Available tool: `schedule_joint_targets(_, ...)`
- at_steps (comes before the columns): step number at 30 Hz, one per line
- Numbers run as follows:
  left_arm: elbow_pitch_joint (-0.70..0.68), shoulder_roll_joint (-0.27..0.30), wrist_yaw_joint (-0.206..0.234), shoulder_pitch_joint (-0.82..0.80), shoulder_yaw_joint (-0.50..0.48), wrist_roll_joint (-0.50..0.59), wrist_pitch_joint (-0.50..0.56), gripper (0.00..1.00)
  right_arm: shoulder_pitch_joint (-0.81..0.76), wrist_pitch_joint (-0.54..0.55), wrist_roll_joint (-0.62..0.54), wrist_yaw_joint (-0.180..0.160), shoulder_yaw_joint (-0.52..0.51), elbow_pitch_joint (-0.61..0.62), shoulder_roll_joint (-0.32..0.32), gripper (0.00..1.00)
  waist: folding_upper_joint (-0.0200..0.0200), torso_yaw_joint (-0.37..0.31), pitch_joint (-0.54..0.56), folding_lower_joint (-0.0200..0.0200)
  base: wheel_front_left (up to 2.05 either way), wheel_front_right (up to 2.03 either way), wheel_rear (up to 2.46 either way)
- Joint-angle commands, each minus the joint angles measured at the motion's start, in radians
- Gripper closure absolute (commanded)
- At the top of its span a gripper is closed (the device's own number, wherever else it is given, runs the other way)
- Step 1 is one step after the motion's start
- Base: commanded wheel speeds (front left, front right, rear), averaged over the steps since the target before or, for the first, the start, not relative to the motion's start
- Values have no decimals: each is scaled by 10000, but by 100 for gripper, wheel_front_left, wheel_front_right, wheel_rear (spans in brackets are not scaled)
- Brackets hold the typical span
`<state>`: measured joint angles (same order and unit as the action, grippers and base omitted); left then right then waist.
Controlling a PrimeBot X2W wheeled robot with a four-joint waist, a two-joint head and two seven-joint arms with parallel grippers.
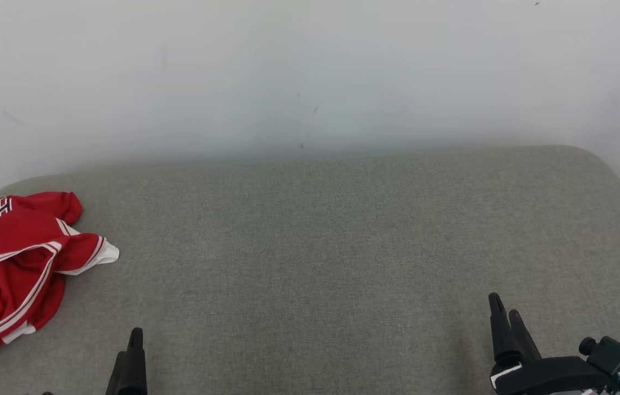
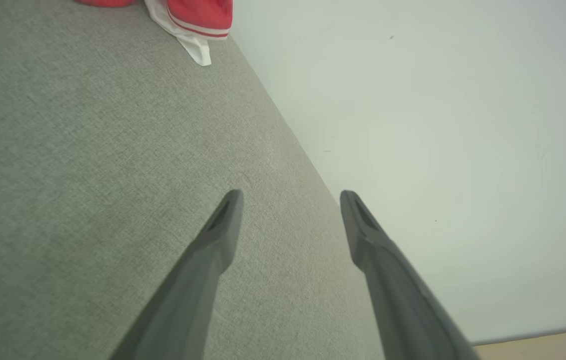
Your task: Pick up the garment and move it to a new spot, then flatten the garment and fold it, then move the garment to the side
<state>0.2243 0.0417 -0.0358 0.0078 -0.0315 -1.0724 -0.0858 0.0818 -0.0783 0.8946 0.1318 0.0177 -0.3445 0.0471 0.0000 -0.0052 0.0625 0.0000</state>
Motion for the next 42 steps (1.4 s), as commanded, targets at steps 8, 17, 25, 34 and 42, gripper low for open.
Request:
schedule_joint_targets(8, -199, 69, 50, 159, 139, 1353, -328, 0, -8, -217, -1354, -10, 158, 45, 35, 0, 0, -16, 135, 0, 0, 0, 0)
schedule_joint_targets(17, -80, 77, 111, 295, 240, 2723, -579, 0, -61, -282, -2421, -11, 288, 49, 37, 0, 0, -30, 268, 0, 0, 0, 0)
schedule_joint_targets(25, -7, 97, 163, 348, 193, 3816, -759, 0, -116, -300, -3180, -12, 330, 31, 39, 0, 0, -33, 361, 0, 0, 0, 0)
schedule_joint_targets(34, 104, 143, 125, 377, 211, 5066, -984, 0, -119, -365, -4075, -14, 366, 7, 40, 0, 0, -27, 457, 0, 0, 0, 0)
schedule_joint_targets(42, 124, 137, 161, 448, 200, 5924, -1167, 0, -146, -422, -4858, -15, 382, 6, 41, 0, 0, -30, 541, 0, 0, 0, 0)
